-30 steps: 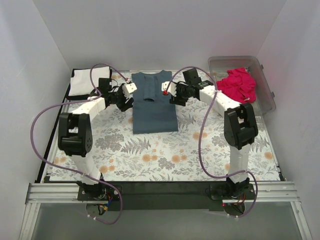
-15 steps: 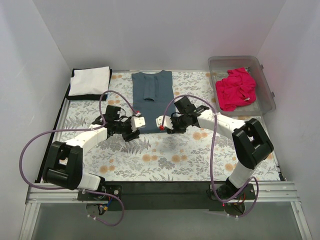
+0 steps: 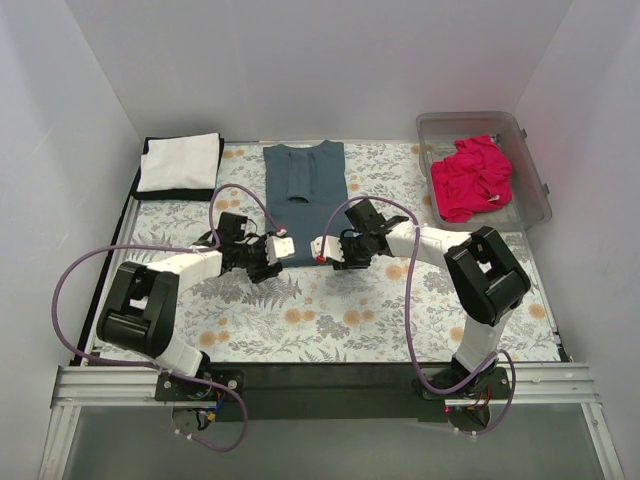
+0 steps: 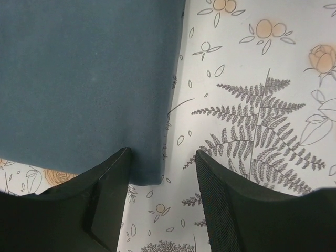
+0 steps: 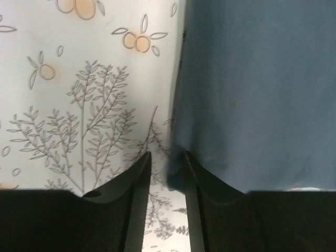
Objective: Fold and stack the t-shirts
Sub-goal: Fold the tshirt
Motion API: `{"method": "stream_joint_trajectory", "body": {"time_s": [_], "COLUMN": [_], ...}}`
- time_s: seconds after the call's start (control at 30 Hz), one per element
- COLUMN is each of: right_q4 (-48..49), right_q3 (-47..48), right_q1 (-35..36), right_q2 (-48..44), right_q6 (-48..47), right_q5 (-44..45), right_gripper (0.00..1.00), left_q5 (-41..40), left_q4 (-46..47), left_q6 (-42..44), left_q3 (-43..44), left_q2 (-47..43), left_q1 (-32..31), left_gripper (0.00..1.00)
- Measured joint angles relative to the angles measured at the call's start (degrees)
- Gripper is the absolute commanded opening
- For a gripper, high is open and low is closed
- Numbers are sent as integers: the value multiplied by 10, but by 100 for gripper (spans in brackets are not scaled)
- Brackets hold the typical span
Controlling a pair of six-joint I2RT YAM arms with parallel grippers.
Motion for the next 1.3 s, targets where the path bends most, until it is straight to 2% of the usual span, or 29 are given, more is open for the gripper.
{"method": "stream_joint_trajectory", "body": {"time_s": [0.07,0.17,0.2,0.27,0.3,0.33,0.4,0.43,0.57,0.67,0.9,1.13,1.3], "right_q4": [11,24,27,35,38,39,39,39,29,-14,-127,-222,-277], "right_q3": [-2,-3,-3,-3,-3,-2,-2,-1,3,11,10,-14,5], "right_q1": [0,0,0,0,0,0,0,0,0,1,44,122,130], "right_q2": [2,4,5,9,11,13,14,14,14,5,-93,-228,-247], "right_q6": [-2,-4,-5,-7,-6,-7,-7,-5,3,17,65,115,138], "right_q5": [3,4,4,4,3,3,4,4,2,-7,-30,-67,-93], "right_gripper": [42,39,33,25,18,13,1,1,1,1,1,1,1], "left_q5": [-7,-12,-12,-13,-14,-14,-14,-15,-14,-7,21,64,82], "left_q4": [8,27,35,43,45,47,40,33,3,-43,-160,-334,-421], "left_q6": [6,12,13,16,17,19,22,23,21,21,22,25,-5], "left_q3": [-1,0,2,6,10,14,24,31,38,37,13,10,31], "left_q2": [13,33,37,46,51,56,65,68,60,26,-134,-289,-353], "left_q1": [0,0,0,0,0,0,0,-1,0,-1,-11,-23,-28], "left_gripper": [51,45,42,29,24,13,5,0,0,0,0,0,0]}}
